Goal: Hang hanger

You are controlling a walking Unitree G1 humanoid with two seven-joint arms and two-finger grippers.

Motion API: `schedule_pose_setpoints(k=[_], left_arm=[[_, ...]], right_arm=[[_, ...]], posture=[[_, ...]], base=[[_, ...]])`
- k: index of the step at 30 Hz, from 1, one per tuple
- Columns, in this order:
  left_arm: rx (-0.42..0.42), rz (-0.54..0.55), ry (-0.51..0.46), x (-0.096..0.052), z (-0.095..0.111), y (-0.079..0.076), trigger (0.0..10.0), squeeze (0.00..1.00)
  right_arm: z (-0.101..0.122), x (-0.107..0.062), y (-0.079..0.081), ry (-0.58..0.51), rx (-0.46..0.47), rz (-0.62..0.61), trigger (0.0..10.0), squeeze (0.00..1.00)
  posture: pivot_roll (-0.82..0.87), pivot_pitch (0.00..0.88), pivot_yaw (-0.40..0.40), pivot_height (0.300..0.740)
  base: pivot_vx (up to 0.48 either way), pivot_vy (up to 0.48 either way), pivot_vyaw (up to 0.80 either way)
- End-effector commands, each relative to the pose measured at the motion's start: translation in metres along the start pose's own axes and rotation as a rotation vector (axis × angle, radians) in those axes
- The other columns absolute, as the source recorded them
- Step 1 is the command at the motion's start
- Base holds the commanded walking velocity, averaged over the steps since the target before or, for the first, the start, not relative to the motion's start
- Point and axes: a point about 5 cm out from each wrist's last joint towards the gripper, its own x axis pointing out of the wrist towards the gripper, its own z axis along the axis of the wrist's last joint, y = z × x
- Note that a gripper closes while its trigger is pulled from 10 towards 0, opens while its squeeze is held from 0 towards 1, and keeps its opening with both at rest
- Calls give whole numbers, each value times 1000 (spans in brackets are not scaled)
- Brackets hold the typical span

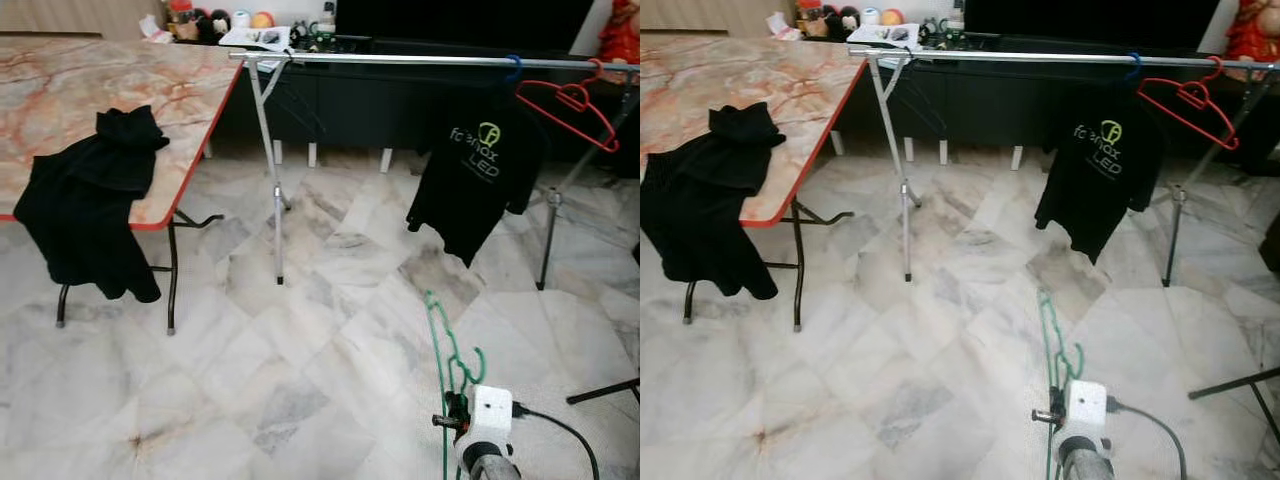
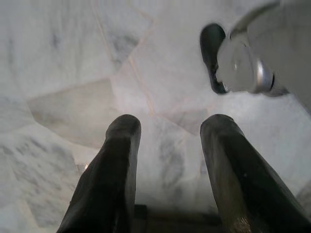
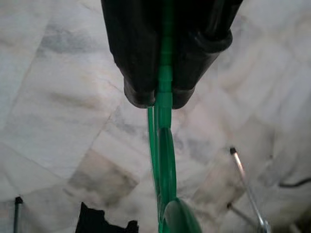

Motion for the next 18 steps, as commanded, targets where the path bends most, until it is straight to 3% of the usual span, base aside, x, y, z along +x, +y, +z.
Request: schedule_pose_setpoints(k=[1, 6, 11, 18], left_arm=[[-5, -4, 7, 0, -3, -3, 10000, 0], [-20, -30, -31, 3, 10, -12, 10000, 0], [32, -77, -38, 4, 11, -27, 10000, 0], [49, -107, -24, 4, 7, -32, 10000, 0]], right_arm=[[0, -1, -1, -15, 24, -14, 9882, 0], [-2, -2, 9, -19, 39, -3, 10000, 0], [-4, -3, 10, -21, 64, -18, 10000, 0], [-4, -3, 8, -22, 116, -84, 10000, 0]], posture=[[15, 150, -24, 740], [6, 134, -30, 740], [7, 118, -20, 740], [-15, 103, -2, 740]], base=[[0, 0, 0], [170, 0, 0], [335, 0, 0], [362, 0, 0]])
